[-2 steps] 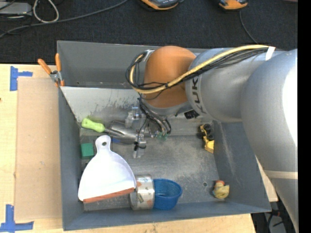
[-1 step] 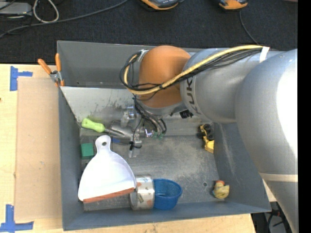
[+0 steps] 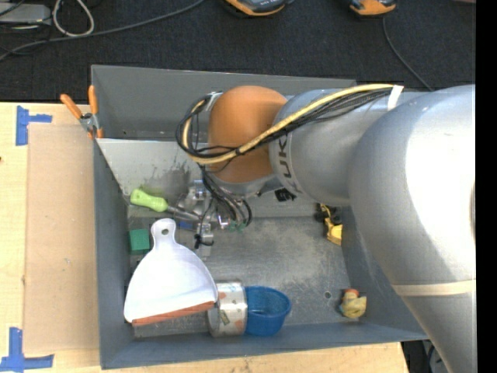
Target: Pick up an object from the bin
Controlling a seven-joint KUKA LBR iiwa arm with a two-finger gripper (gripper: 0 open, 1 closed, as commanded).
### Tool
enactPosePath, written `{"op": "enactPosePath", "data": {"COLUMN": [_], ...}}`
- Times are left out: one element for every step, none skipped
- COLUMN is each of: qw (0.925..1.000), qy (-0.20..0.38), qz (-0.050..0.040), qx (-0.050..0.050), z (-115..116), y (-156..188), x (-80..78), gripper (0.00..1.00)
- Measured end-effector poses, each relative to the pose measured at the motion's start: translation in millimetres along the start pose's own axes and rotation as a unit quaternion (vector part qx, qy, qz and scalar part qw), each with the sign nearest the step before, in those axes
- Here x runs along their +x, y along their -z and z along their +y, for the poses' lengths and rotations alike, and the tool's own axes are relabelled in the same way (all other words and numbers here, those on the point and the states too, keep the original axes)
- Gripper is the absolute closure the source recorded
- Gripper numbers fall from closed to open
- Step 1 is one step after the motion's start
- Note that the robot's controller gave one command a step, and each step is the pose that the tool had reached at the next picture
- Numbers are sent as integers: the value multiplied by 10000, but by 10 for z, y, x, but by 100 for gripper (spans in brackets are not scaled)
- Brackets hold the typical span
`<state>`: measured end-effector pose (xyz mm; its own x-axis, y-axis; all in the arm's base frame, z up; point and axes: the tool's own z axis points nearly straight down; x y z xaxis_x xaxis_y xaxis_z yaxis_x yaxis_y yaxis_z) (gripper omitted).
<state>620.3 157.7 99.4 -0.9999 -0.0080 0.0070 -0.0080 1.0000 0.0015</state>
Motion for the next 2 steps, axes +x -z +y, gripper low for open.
{"op": "enactPosePath", "data": {"qw": [9998, 9994], "qy": [176, 345], "qz": [-57, -70], "qx": [-5, -8], "z": [-46, -29], "y": [-306, -283], "x": [-4, -15], "gripper": [0, 100]}}
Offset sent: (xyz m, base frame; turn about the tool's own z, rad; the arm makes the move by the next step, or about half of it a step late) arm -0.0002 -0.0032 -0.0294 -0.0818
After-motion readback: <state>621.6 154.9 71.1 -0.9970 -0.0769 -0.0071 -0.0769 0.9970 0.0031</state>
